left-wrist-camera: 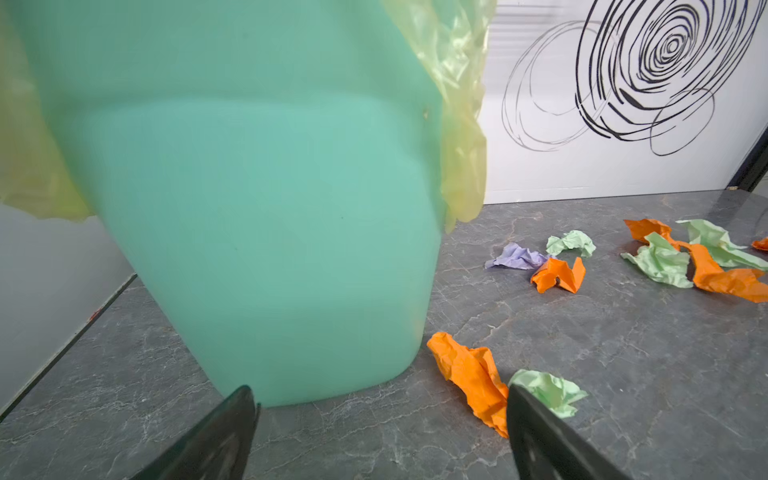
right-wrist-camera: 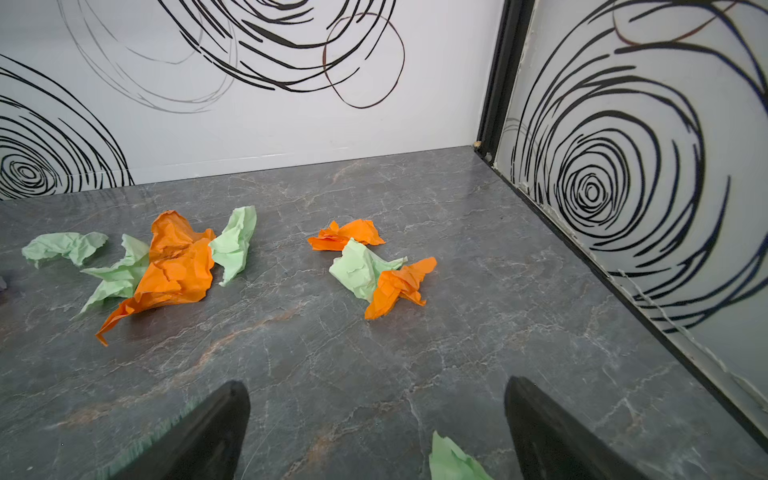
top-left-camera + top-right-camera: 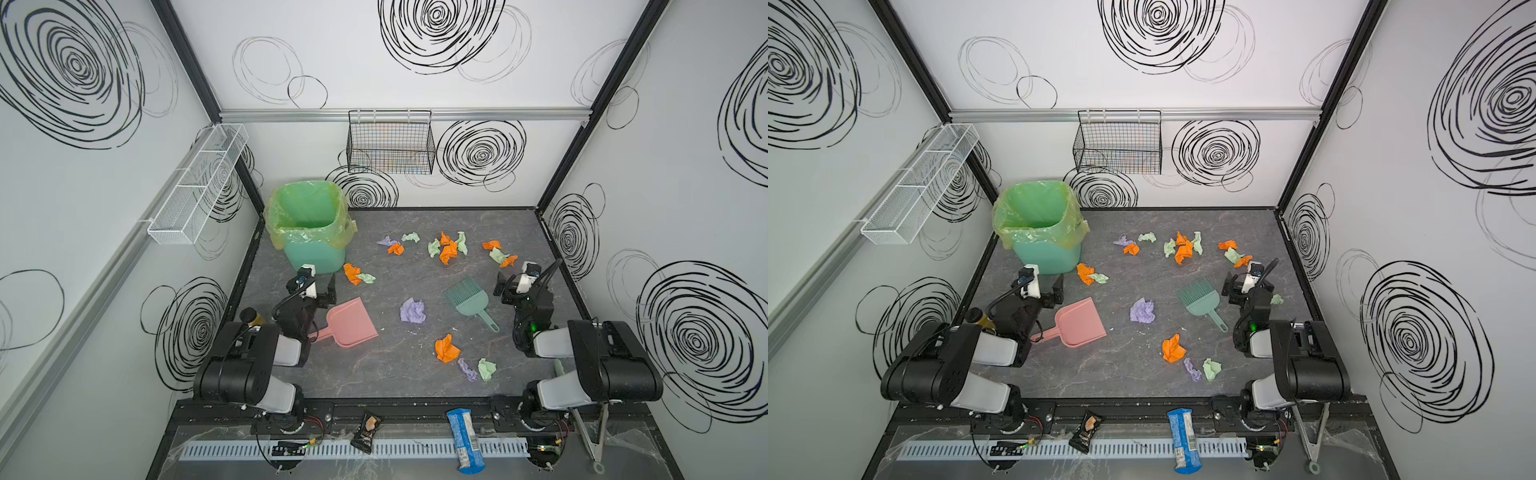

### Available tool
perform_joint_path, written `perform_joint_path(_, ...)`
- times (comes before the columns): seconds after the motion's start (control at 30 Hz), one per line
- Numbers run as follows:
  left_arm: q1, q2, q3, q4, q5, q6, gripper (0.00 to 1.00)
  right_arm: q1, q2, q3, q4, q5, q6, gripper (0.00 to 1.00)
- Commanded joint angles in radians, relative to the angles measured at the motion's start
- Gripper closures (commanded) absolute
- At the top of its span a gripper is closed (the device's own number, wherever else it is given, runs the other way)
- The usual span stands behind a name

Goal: Sweep away the paper scraps from the table

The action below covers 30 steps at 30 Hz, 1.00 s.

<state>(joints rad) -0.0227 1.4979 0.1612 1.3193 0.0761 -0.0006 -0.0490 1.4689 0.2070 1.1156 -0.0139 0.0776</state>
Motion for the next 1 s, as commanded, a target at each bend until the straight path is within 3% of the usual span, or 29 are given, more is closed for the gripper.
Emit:
perform_joint_path(0.0,0.009,0.004,0.018,0.080,-0.007,-0.010,0.04,-0.004,0.010,0.017,0.048,0.015,-0.010,0.00)
perform_joint_path(0.23,0.009,0.004,0.019,0.080,-0.006,-0.012,0.04,0.032,-0.002,-0.012,0.092,0.078,-0.028,0.00)
perform_joint_path(0.4,0.009,0.004,0.019,0.079,-0.006,-0.011,0.04,0.028,0.003,-0.005,0.083,0.075,-0.025,0.00)
perform_joint_path(0.5,0.009,0.004,0.020,0.080,-0.006,-0.011,0.04,-0.011,0.006,0.015,0.049,0.010,-0.004,0.00)
perform_joint_path(0.97,0.009,0.004,0.019,0.078,-0.006,-0.012,0.04,-0.002,0.009,0.017,0.050,0.030,-0.006,0.00)
